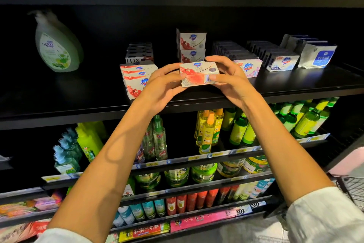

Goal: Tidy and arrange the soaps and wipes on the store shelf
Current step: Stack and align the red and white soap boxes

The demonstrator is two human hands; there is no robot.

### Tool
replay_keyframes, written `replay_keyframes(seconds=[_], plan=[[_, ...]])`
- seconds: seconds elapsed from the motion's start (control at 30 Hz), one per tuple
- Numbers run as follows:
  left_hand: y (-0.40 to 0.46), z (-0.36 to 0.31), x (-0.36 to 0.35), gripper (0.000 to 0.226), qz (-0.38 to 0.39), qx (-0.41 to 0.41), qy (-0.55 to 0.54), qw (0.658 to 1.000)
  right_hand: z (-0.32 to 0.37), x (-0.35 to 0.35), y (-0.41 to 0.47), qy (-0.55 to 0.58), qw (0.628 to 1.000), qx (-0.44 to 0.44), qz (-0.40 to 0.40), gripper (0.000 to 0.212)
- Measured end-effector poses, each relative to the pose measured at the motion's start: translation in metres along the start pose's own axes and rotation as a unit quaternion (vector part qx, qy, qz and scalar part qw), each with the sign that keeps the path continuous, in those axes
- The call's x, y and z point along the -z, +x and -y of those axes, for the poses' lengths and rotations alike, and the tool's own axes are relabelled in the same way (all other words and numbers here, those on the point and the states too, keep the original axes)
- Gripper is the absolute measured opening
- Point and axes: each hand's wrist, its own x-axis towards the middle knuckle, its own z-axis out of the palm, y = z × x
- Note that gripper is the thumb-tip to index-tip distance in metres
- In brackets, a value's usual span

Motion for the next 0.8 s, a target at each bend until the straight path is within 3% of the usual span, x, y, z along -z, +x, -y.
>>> replay_keyframes(seconds=[0.27, 0.57, 0.8], plan=[[0.005, 0.004, 0.004, 0.053, -0.001, -0.021, 0.044, 0.999, 0.003, -0.003, 0.005, 0.032, 0.998, -0.047, -0.033, 0.046], [0.000, 0.003, 0.001, 0.056, 0.016, -0.024, 0.076, 0.997, 0.000, 0.000, 0.000, 0.012, 1.000, -0.014, -0.025, 0.049], [-0.005, 0.007, -0.006, 0.051, -0.063, -0.072, 0.164, 0.982, 0.000, -0.002, 0.001, -0.048, 0.999, -0.012, -0.015, 0.062]])
